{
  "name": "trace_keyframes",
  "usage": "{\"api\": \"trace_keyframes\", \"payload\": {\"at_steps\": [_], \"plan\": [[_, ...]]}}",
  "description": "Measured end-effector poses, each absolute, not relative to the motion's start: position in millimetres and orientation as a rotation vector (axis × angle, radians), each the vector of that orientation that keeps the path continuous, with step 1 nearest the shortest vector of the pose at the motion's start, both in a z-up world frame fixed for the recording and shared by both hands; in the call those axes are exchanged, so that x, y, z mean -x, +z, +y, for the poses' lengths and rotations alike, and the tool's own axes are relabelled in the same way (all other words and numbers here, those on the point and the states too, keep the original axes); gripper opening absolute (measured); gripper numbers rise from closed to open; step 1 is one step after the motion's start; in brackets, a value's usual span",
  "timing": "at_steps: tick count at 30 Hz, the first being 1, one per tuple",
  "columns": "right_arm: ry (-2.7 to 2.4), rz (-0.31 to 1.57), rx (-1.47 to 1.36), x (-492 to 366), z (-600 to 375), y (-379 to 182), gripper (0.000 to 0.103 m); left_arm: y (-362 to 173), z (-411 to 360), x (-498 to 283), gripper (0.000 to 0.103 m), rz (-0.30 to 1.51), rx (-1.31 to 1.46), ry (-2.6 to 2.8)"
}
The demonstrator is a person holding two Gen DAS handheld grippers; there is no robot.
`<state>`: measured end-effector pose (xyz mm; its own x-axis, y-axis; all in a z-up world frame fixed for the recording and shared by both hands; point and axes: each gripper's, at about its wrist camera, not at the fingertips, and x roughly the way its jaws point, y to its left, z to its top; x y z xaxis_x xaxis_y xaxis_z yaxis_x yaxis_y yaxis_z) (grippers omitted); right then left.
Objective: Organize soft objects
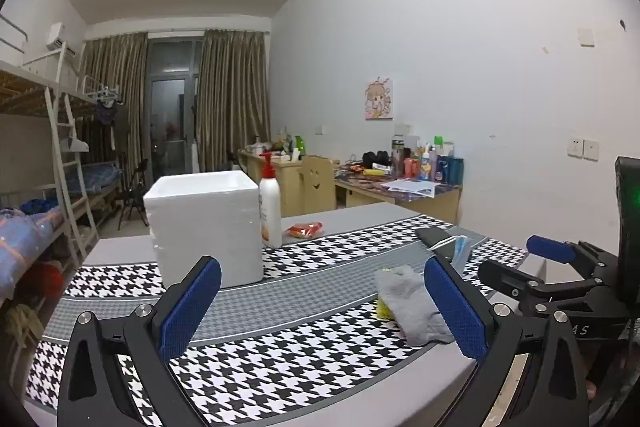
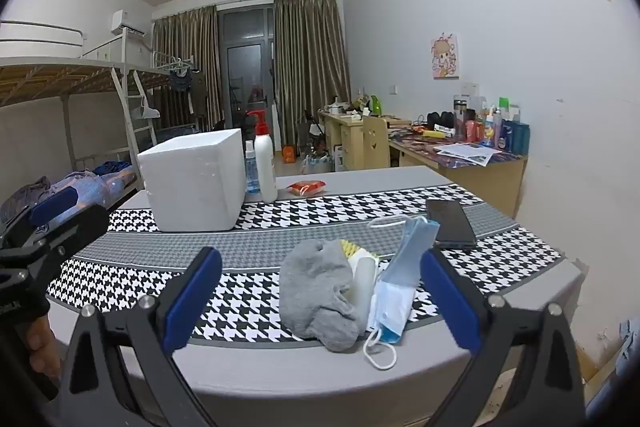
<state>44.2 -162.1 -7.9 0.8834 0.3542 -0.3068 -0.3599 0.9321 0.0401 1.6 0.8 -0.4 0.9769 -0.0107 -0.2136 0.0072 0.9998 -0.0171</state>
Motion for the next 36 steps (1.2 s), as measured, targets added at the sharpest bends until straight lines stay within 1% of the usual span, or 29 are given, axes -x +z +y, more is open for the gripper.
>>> {"api": "trace_keyframes", "payload": {"at_steps": [2, 7, 36], "plan": [[0.372, 0.319, 0.011, -44, -162, -8, 0.101, -2, -7, -10, 0.102, 0.237, -0.003, -0.031], [0.375, 0.32, 0.014, -44, -162, -8, 0.101, 5, -5, 0, 0.102, 0.201, 0.025, -0.073], [0.368, 0.323, 0.014, -49, -163, -9, 0.101, -1, 1, -10, 0.102, 0.227, 0.036, -0.062]]}}
